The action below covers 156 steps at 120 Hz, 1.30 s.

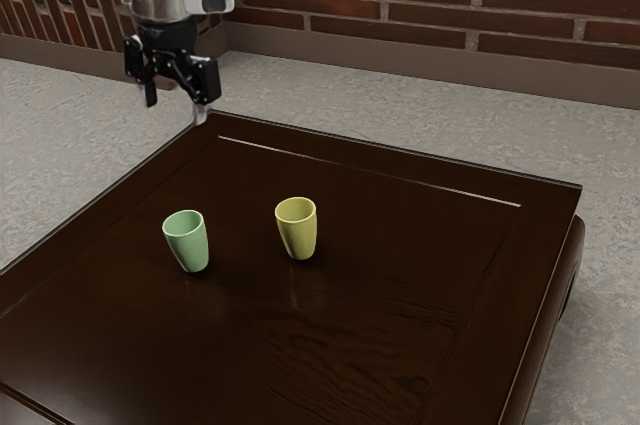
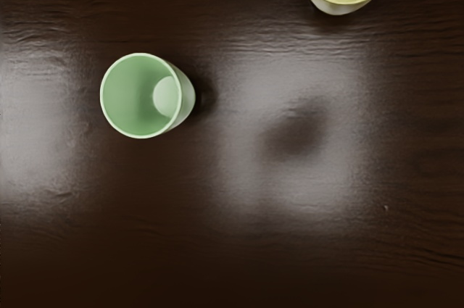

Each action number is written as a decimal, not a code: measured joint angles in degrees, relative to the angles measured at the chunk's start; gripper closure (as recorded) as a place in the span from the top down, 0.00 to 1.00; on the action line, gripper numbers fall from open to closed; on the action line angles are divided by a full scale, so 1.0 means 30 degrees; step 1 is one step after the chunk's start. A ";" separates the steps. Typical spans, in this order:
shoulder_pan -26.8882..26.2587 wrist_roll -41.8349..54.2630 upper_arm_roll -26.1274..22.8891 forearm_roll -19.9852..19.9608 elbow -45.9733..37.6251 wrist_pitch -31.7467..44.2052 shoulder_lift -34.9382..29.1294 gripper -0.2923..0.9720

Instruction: Place the left cup onto the right cup

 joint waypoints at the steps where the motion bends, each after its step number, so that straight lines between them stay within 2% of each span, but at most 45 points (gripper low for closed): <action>1: 0.0012 0.0003 -0.0004 0.0015 0.0001 0.0039 0.0000 0.77; 21: 0.0369 0.0099 -0.0009 0.0265 -0.0191 0.0750 0.0096 0.77; 43: 0.0593 0.0197 0.0438 0.0498 -0.2370 0.2103 0.0040 0.77; 59: 0.0953 0.0249 0.0598 0.0663 -0.4503 0.3721 -0.0158 0.77; 87: 0.1212 0.0533 0.1203 0.0131 -0.7444 0.6904 -0.0352 0.77; 113: 0.2291 0.0649 0.0591 0.0022 -0.8507 0.9397 0.0024 0.77; 126: 0.1936 0.0679 0.0517 0.0009 -0.8939 1.0339 0.0370 0.77; 143: 0.0571 0.0841 0.0841 -0.0016 -0.9415 1.1536 0.1015 0.77; 156: 0.0734 0.1019 0.0993 -0.0041 -0.9448 1.2150 0.1253 0.77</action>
